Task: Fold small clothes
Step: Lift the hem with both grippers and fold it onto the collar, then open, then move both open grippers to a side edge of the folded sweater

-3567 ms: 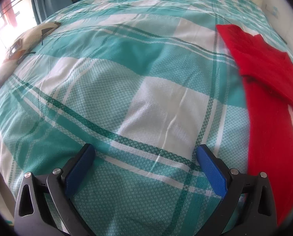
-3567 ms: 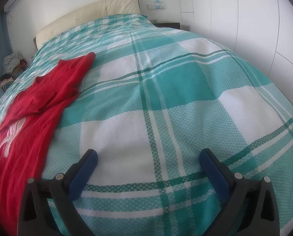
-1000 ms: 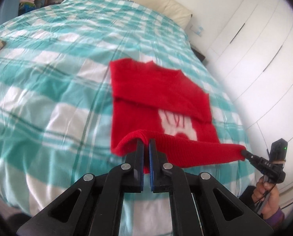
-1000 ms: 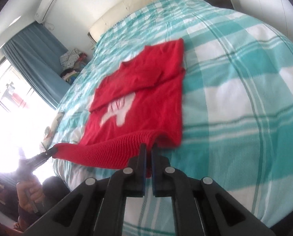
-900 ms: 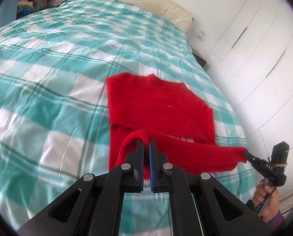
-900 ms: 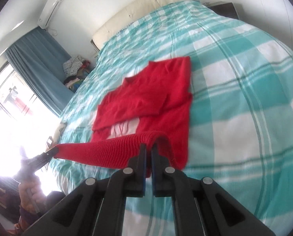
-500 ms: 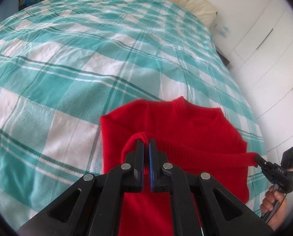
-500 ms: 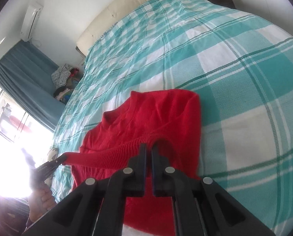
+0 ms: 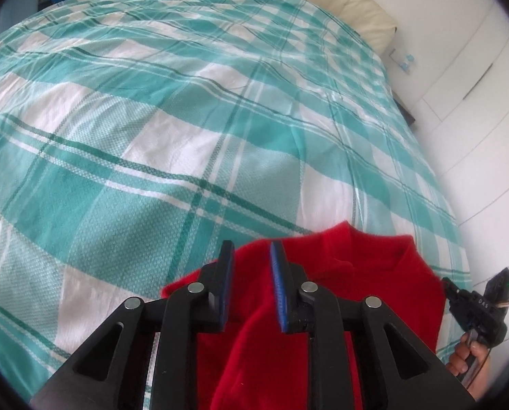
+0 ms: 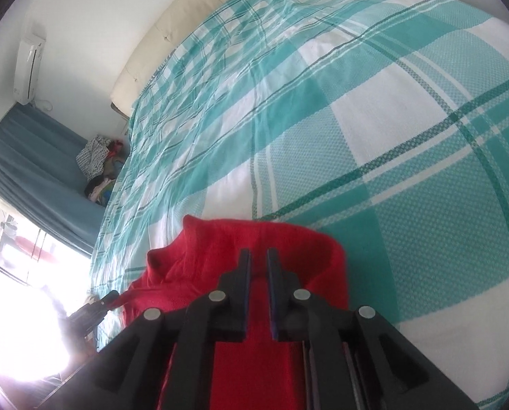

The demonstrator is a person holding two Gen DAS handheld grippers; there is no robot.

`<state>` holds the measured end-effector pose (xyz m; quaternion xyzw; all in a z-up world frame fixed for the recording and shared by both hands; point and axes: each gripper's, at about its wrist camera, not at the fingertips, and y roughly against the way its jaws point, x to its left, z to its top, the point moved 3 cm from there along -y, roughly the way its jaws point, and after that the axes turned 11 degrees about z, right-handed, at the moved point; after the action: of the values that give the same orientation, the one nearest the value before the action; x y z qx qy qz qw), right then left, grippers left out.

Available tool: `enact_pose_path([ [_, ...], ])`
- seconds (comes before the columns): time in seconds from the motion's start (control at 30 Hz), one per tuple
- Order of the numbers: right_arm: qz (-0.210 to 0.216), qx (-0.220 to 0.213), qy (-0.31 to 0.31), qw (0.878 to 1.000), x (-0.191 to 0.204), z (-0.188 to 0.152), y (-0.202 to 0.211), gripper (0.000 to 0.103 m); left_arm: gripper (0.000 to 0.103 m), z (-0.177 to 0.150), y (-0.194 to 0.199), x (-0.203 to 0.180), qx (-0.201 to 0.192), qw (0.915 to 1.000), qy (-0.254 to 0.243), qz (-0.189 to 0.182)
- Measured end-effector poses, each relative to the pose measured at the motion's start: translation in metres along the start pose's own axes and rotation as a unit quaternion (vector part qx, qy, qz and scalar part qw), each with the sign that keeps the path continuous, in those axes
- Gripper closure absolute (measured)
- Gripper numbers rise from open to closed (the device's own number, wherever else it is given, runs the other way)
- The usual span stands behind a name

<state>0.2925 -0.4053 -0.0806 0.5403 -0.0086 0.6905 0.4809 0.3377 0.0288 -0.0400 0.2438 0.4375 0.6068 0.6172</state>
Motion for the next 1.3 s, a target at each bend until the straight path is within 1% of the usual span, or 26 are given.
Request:
enact_pose_path([
  [0.07,-0.004,-0.016,-0.005,1.000,-0.001,0.005,0.005,0.093,0.078,0.002,0.006,0.004,-0.005,0.9999,0.010,-0.002],
  [0.13,-0.011,-0.029,-0.001,1.000,0.000,0.007,0.016,0.092,0.061,0.001,0.017,0.006,-0.019,0.9998,0.003,0.007],
  [0.17,-0.021,-0.034,0.011,0.999,0.003,0.007,0.023,0.092,0.056,-0.001,0.025,0.007,-0.031,0.9994,-0.006,0.013],
  [0.2,-0.029,-0.038,0.031,0.998,0.009,0.005,0.030,0.092,0.048,-0.005,0.033,0.007,-0.041,0.9988,-0.017,0.018],
  [0.23,-0.035,-0.035,0.059,0.997,0.017,0.002,0.035,0.092,0.041,-0.009,0.040,0.005,-0.049,0.9982,-0.029,0.020],
  [0.27,-0.036,-0.025,0.087,0.995,0.026,-0.003,0.038,0.092,0.037,-0.015,0.045,0.004,-0.053,0.9976,-0.040,0.019],
  [0.33,-0.016,0.008,0.126,0.992,0.041,-0.020,0.038,0.092,0.027,-0.032,0.049,0.000,-0.047,0.9969,-0.062,0.014],
  [0.4,0.006,0.052,0.144,0.988,0.050,-0.043,0.032,0.085,0.025,-0.051,0.047,-0.003,-0.034,0.9955,-0.086,0.021],
  [0.43,0.008,0.074,0.150,0.986,0.050,-0.056,0.028,0.076,0.025,-0.061,0.044,-0.003,-0.027,0.9942,-0.099,0.032],
  [0.47,0.001,0.092,0.155,0.984,0.047,-0.069,0.025,0.069,0.025,-0.071,0.042,-0.003,-0.022,0.9925,-0.112,0.045],
  [0.5,-0.017,0.104,0.160,0.981,0.041,-0.081,0.023,0.067,0.025,-0.080,0.043,-0.001,-0.022,0.9905,-0.123,0.057],
  [0.57,-0.058,0.110,0.161,0.979,0.021,-0.095,0.027,0.067,0.025,-0.099,0.054,0.002,-0.028,0.9872,-0.140,0.072],
  [0.63,-0.096,0.095,0.156,0.979,0.002,-0.103,0.043,0.069,0.025,-0.118,0.073,0.003,-0.041,0.9846,-0.154,0.071],
  [0.67,-0.115,0.084,0.159,0.977,-0.004,-0.105,0.054,0.068,0.024,-0.127,0.084,0.001,-0.051,0.9827,-0.162,0.074],
  [0.73,-0.105,0.062,0.155,0.980,-0.008,-0.111,0.079,0.067,0.014,-0.148,0.105,-0.003,-0.071,0.9783,-0.177,0.080],
  [0.8,-0.101,0.047,0.162,0.981,-0.007,-0.121,0.100,0.067,0.010,-0.171,0.123,-0.012,-0.091,0.9757,-0.184,0.076],
  [0.83,-0.102,0.040,0.173,0.979,-0.005,-0.127,0.109,0.066,0.009,-0.183,0.130,-0.019,-0.094,0.9750,-0.190,0.069],
  [0.9,-0.116,0.021,0.196,0.974,0.001,-0.144,0.125,0.060,0.008,-0.206,0.136,-0.032,-0.091,0.9744,-0.198,0.057],
  [0.93,-0.124,0.011,0.202,0.971,0.003,-0.153,0.132,0.053,0.008,-0.219,0.136,-0.039,-0.088,0.9740,-0.203,0.050],
  [0.97,-0.128,0.002,0.205,0.970,0.004,-0.160,0.138,0.049,0.007,-0.230,0.135,-0.046,-0.084,0.9733,-0.209,0.045],
  [1.03,-0.138,-0.017,0.204,0.969,0.004,-0.176,0.146,0.048,0.007,-0.250,0.127,-0.059,-0.078,0.9697,-0.228,0.042],
  [1.1,-0.146,-0.033,0.209,0.966,0.005,-0.190,0.150,0.047,0.007,-0.266,0.116,-0.066,-0.076,0.9645,-0.247,0.053],
  [1.17,-0.159,-0.039,0.216,0.963,0.003,-0.201,0.149,0.040,0.007,-0.276,0.103,-0.067,-0.072,0.9610,-0.257,0.071],
  [1.23,-0.167,-0.033,0.218,0.961,-0.001,-0.208,0.145,0.040,0.007,-0.282,0.093,-0.062,-0.067,0.9621,-0.252,0.079],
  [1.3,-0.175,-0.031,0.221,0.959,-0.005,-0.211,0.141,0.039,0.005,-0.283,0.088,-0.053,-0.061,0.9681,-0.234,0.066],
])
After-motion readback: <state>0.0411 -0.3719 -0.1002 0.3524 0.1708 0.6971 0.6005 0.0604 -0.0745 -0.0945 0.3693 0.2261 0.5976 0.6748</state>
